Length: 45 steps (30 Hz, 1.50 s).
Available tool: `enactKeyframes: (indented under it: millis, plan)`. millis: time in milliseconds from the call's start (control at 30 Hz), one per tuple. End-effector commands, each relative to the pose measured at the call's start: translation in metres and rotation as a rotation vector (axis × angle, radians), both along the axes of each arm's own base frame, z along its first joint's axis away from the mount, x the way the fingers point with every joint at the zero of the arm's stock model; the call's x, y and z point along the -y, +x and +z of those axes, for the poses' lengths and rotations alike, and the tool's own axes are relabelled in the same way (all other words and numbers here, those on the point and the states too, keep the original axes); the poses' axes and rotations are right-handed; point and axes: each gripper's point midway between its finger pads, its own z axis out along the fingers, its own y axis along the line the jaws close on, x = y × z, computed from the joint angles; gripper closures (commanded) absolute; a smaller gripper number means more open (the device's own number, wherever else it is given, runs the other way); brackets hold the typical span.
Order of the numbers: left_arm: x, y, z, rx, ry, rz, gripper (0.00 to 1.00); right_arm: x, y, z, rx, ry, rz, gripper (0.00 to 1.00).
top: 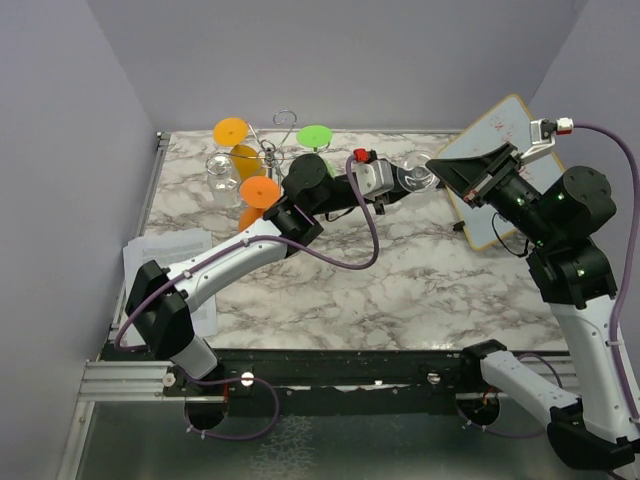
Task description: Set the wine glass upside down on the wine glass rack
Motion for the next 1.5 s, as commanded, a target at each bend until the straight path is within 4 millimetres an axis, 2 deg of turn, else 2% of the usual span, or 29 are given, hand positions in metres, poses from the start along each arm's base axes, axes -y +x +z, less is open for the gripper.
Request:
enactKeyframes:
  millis: [0, 33, 133, 167, 267, 367, 533, 633, 733, 900, 1000, 1100, 1267, 1400, 1467]
  plan:
    - [-0.014, -0.008, 0.026, 0.001, -0.069, 0.016, 0.79, -0.005, -0.003, -0.006, -0.02, -0.002, 0.034, 0.99]
    - [-0.014, -0.006, 0.027, -0.028, -0.077, 0.027, 0.64, -0.003, -0.003, -0.005, -0.013, -0.001, 0.022, 0.99]
    - [-0.017, -0.006, 0.03, -0.117, -0.102, 0.03, 0.31, 0.007, -0.001, 0.002, 0.031, 0.008, -0.044, 0.99]
    - [-0.017, -0.008, 0.031, -0.159, -0.111, 0.03, 0.25, 0.011, 0.0, 0.005, 0.048, 0.015, -0.068, 0.99]
    - [-0.022, -0.011, 0.032, -0.318, -0.15, 0.025, 0.2, 0.022, 0.003, 0.013, 0.095, 0.031, -0.139, 0.99]
    - [-0.029, -0.027, 0.031, -0.459, -0.163, -0.039, 0.18, 0.028, 0.007, 0.015, 0.122, 0.029, -0.179, 0.99]
    - [-0.046, -0.041, 0.046, -0.722, -0.254, -0.094, 0.18, 0.029, 0.003, 0.015, 0.165, 0.023, -0.181, 0.99]
    - [-0.051, -0.05, 0.057, -0.868, -0.288, -0.157, 0.18, 0.026, -0.005, 0.014, 0.187, 0.017, -0.15, 0.99]
    - [-0.049, -0.055, 0.058, -1.008, -0.274, -0.207, 0.19, 0.023, -0.014, 0.012, 0.203, 0.018, -0.121, 0.99]
    - [-0.033, -0.036, 0.041, -1.168, -0.181, -0.105, 0.28, 0.023, -0.025, 0.016, 0.246, 0.001, -0.101, 0.99]
    - [-0.027, -0.029, 0.04, -1.164, -0.138, -0.06, 0.34, 0.023, -0.025, 0.013, 0.248, -0.018, -0.099, 0.99]
    - [-0.028, -0.038, 0.048, -1.105, -0.127, -0.107, 0.4, 0.021, -0.023, 0.007, 0.239, -0.032, -0.094, 0.99]
    - [-0.029, -0.039, 0.053, -1.088, -0.095, -0.134, 0.62, 0.018, -0.019, -0.004, 0.222, -0.048, -0.078, 0.99]
    - [-0.028, -0.041, 0.048, -1.095, -0.038, -0.177, 0.75, 0.016, -0.015, -0.007, 0.228, -0.065, -0.074, 0.99]
    - [-0.029, -0.041, 0.047, -1.09, -0.017, -0.196, 0.77, 0.015, -0.013, -0.007, 0.236, -0.072, -0.07, 0.99]
